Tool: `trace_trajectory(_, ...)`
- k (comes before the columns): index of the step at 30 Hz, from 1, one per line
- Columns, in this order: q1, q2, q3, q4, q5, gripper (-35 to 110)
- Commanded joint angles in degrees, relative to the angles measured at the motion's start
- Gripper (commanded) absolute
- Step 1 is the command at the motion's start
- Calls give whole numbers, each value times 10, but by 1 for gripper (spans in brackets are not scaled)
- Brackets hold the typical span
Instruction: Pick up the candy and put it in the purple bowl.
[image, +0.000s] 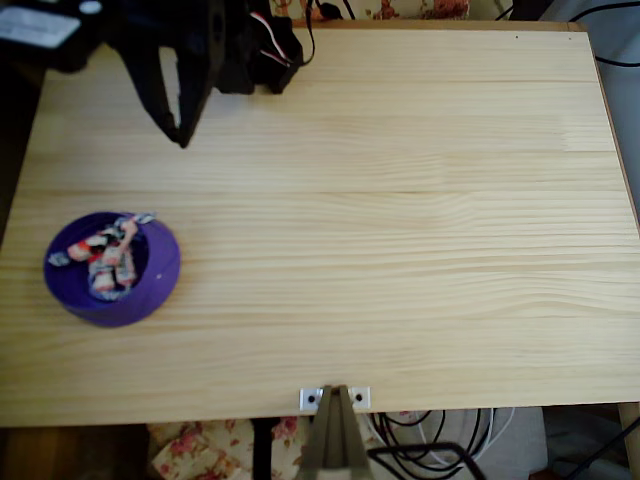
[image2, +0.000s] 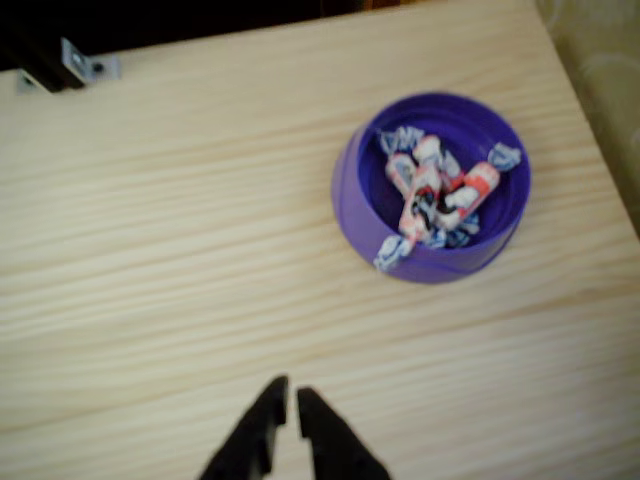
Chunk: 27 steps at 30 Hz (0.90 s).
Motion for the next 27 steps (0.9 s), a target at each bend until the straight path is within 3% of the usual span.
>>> trace_trajectory(1, 1, 16, 18, -11, -1, -1)
trace_trajectory(13, -11, 16, 178, -113, 9, -1)
trace_trajectory(27, -19, 16, 177, -110, -2, -1)
